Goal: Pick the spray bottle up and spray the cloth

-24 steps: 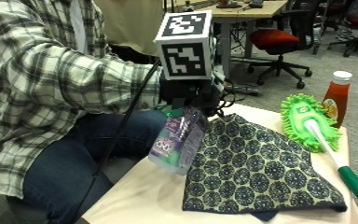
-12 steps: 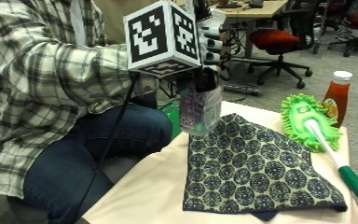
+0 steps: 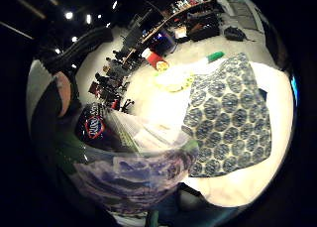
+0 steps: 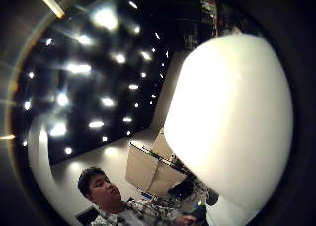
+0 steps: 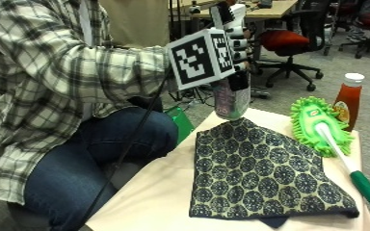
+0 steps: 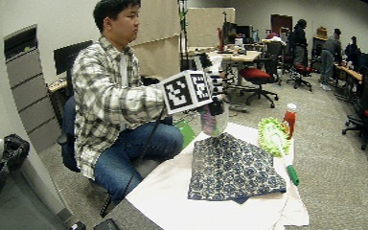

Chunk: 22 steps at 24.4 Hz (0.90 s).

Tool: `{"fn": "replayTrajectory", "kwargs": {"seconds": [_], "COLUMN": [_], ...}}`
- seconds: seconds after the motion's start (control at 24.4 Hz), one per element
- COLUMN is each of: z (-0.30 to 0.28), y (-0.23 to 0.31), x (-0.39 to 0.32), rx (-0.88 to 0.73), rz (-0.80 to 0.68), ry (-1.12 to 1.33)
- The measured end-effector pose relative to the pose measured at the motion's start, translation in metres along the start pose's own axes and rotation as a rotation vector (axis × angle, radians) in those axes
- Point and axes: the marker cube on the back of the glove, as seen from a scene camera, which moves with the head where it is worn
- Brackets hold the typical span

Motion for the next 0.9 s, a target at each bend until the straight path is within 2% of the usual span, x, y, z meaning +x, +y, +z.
{"fn": "replayTrajectory", "kwargs": {"seconds": [0.49, 0.9], "z": [0.079, 0.104], "y": [-0.024, -0.020], "x": [0.056, 0.093], "rx": [-0.034, -0.105], "rz": [0.016, 0.051], "ry": [0.043, 0.090]}}
